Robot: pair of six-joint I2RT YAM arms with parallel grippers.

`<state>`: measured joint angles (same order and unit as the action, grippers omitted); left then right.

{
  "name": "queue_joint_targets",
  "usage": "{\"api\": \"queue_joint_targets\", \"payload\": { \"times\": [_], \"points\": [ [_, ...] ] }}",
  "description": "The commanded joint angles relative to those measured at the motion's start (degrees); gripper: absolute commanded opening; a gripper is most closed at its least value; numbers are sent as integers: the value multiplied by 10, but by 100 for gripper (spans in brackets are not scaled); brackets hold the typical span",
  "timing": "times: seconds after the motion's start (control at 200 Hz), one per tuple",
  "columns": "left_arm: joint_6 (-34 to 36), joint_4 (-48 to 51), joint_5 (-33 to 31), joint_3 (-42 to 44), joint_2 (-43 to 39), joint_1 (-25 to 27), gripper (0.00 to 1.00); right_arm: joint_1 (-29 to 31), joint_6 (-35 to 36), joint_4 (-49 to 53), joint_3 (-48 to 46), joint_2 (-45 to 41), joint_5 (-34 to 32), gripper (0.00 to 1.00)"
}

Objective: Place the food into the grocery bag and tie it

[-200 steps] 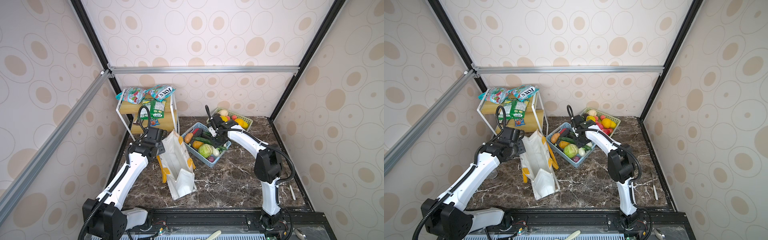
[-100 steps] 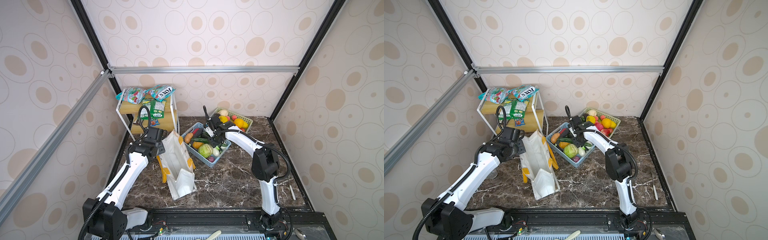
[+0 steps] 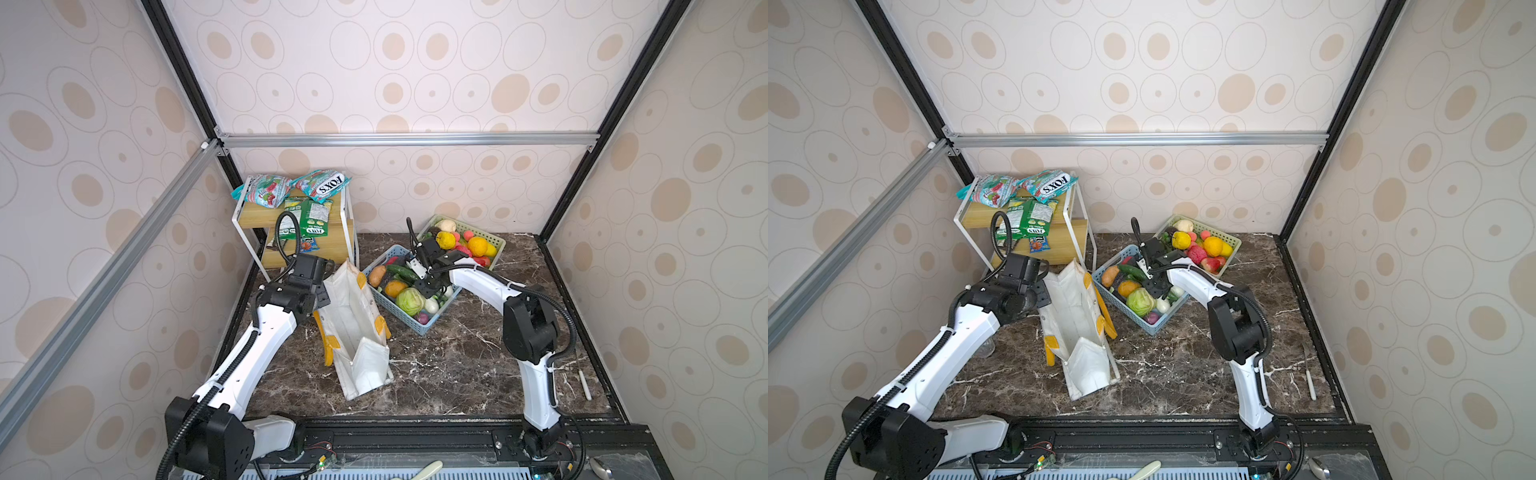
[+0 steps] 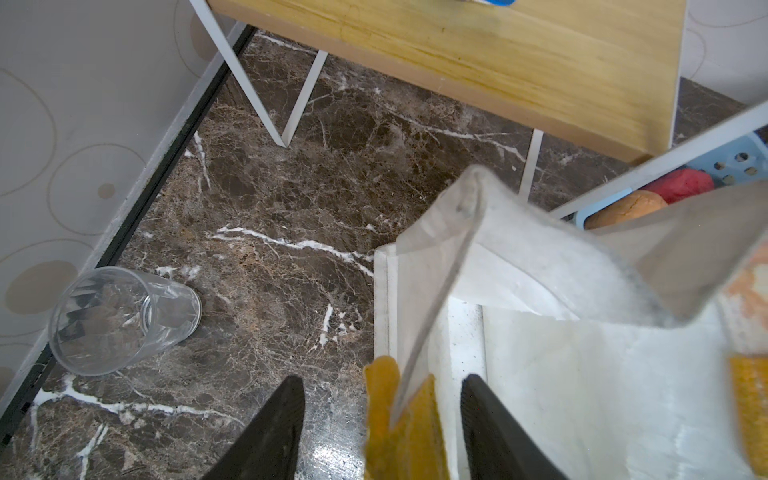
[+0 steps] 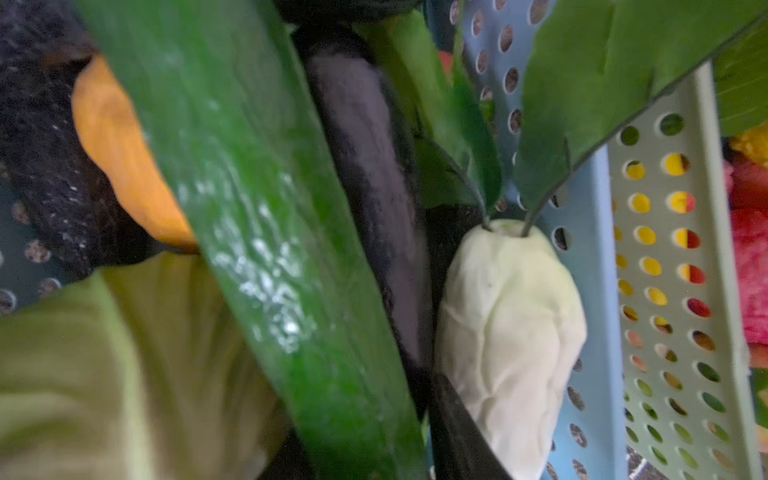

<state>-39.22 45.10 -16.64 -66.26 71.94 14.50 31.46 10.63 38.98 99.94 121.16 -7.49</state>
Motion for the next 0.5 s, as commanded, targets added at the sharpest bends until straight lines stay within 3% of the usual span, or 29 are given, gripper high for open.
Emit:
{"api": "queue_joint_targets", "payload": {
  "times": [0.0,0.135,0.495],
  "points": [
    [-14,5,-13,-10,-14,-4,61,5,5,0,-22,-32,20,35],
    [-12,-1,-26,-3,-20,-3,60,6,-5,-1,-29,-56,26,31],
    [8,-26,-31,-12,-14,-3,61,5,-24,20,-33,-87,43,32]
  ]
}}
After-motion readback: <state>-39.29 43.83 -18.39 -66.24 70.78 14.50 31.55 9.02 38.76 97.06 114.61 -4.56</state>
